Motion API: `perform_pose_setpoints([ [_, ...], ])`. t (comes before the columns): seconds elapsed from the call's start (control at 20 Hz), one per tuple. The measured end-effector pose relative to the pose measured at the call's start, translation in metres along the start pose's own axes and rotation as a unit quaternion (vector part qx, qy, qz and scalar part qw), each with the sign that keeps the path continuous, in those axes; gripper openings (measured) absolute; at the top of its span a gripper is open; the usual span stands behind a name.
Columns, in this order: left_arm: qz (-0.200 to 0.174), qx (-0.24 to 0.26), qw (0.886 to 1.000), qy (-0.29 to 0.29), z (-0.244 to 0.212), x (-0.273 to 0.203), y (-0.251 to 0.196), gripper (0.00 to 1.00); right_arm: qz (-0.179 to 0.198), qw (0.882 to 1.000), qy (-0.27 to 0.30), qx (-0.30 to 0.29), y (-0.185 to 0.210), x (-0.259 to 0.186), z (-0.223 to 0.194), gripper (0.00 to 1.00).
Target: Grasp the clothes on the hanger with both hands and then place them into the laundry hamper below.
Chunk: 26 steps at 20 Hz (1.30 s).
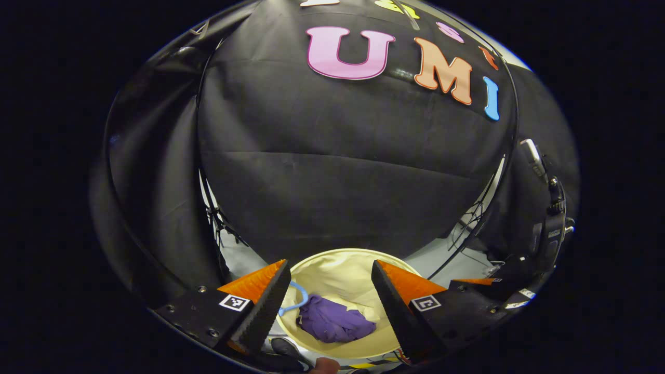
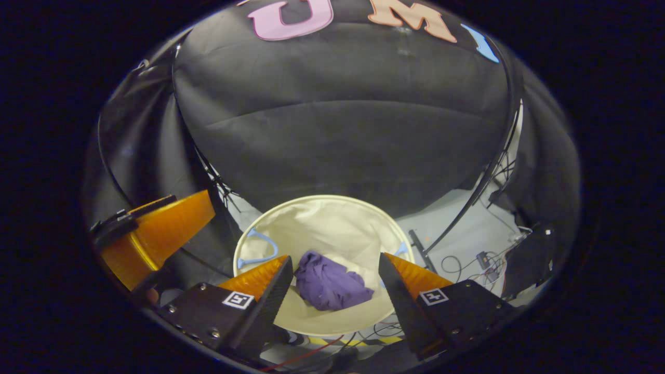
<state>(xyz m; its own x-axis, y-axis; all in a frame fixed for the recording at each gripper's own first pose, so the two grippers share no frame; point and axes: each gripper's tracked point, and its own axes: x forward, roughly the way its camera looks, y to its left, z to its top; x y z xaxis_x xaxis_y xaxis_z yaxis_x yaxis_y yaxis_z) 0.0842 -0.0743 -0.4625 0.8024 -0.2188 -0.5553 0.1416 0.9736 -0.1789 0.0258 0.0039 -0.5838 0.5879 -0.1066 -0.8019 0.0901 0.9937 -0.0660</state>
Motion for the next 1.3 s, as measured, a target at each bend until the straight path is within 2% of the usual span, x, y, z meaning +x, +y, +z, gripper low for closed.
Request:
perform_pose_setpoints([
  [0.2, 0.002, 0.0, 1.0, -0.017, 0.016, -0.025, 0.003, 0.97, -0.001, 0.999, -0.039, 0.014, -0.01, -0.017, 0.018, 1.0],
  [0.35, -0.001, 0.004, 0.999, -0.036, 0.039, -0.041, 0.0, 0.97, -0.001, 0.997, -0.069, 0.019, -0.016, -0.043, 0.046, 1.0],
  [0.5, -0.023, 0.001, 0.999, -0.045, 0.056, -0.06, -0.013, 0.97, 0.004, 0.995, -0.095, 0.019, -0.007, -0.067, 0.073, 1.0],
  [0.55, -0.021, 0.009, 0.998, -0.053, 0.063, -0.065, -0.012, 0.97, 0.007, 0.994, -0.104, 0.018, -0.007, -0.074, 0.081, 0.95],
  [0.6, -0.018, 0.017, 0.998, -0.063, 0.071, -0.071, -0.011, 0.97, 0.008, 0.993, -0.113, 0.015, -0.007, -0.081, 0.088, 1.0],
  [0.65, -0.015, 0.022, 0.997, -0.072, 0.079, -0.076, -0.011, 0.97, 0.01, 0.992, -0.122, 0.014, -0.006, -0.087, 0.095, 0.95],
  [0.7, -0.015, 0.023, 0.996, -0.08, 0.088, -0.081, -0.012, 0.96, 0.012, 0.992, -0.128, 0.013, -0.003, -0.094, 0.099, 0.95],
  [0.75, -0.018, 0.022, 0.996, -0.08, 0.091, -0.085, -0.014, 0.96, 0.015, 0.991, -0.132, 0.013, -0.001, -0.101, 0.103, 1.0],
  [0.85, -0.029, 0.021, 0.997, -0.072, 0.094, -0.097, -0.019, 0.96, 0.023, 0.99, -0.14, 0.009, 0.006, -0.117, 0.112, 0.99],
  [0.9, -0.029, 0.024, 0.996, -0.078, 0.101, -0.103, -0.019, 0.96, 0.023, 0.989, -0.147, 0.006, 0.006, -0.124, 0.119, 0.95],
  [0.95, -0.024, 0.029, 0.996, -0.084, 0.107, -0.11, -0.017, 0.97, 0.022, 0.988, -0.153, 0.002, 0.006, -0.131, 0.123, 0.99],
  [1.05, -0.017, 0.035, 0.995, -0.092, 0.121, -0.12, -0.016, 0.93, 0.026, 0.986, -0.167, -0.002, 0.009, -0.145, 0.134, 1.0],
  [1.1, -0.02, 0.035, 0.995, -0.095, 0.127, -0.126, -0.019, 0.96, 0.03, 0.985, -0.173, -0.002, 0.012, -0.158, 0.141, 0.99],
  [1.2, -0.028, 0.037, 0.994, -0.101, 0.139, -0.139, -0.024, 0.94, 0.031, 0.981, -0.194, 0.003, 0.014, -0.177, 0.159, 0.99],
  [1.3, -0.022, 0.047, 0.992, -0.116, 0.155, -0.153, -0.025, 0.97, 0.027, 0.975, -0.22, 0.005, 0.013, -0.196, 0.174, 0.99],
])
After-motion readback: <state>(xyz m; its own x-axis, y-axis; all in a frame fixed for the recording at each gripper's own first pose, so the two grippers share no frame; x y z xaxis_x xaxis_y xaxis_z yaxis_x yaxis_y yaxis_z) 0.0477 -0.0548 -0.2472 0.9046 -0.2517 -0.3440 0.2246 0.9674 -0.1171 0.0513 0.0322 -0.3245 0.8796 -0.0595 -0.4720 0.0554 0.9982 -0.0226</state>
